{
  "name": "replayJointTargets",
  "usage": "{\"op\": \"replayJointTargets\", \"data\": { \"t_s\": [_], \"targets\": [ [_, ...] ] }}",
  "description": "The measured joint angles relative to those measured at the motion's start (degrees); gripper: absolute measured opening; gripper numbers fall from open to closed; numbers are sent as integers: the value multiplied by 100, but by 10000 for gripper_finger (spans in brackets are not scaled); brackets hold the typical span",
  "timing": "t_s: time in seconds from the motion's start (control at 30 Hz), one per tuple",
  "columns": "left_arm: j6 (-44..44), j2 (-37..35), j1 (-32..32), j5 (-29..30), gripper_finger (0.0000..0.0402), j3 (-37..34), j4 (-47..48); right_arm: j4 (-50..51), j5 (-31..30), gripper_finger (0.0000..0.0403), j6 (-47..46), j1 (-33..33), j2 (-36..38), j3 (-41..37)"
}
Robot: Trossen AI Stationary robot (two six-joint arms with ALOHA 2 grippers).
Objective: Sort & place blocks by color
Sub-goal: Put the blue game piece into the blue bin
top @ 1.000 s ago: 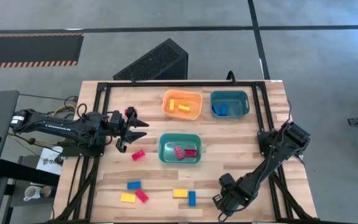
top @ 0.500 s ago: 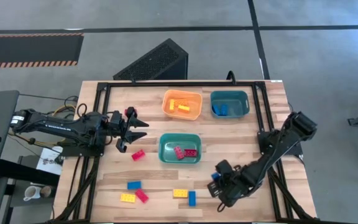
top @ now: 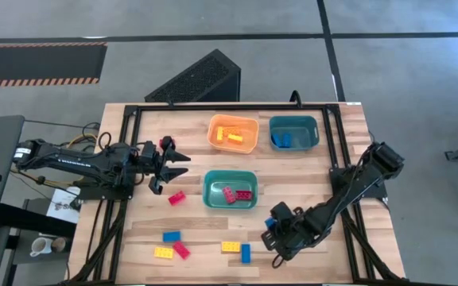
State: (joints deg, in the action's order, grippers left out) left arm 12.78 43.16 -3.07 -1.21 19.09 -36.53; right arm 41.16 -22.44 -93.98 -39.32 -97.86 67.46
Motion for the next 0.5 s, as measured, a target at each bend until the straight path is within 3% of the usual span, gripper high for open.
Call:
{"op": "replayJointTargets", "data": {
  "t_s": [0.13,0.5],
  "targets": [
    [22,-1,0,0,162,0,0,61,-236,126,24,0,0,4],
    [33,0,0,-59,162,-1,22,-287,-143,127,872,478,2,4]
  ]
}}
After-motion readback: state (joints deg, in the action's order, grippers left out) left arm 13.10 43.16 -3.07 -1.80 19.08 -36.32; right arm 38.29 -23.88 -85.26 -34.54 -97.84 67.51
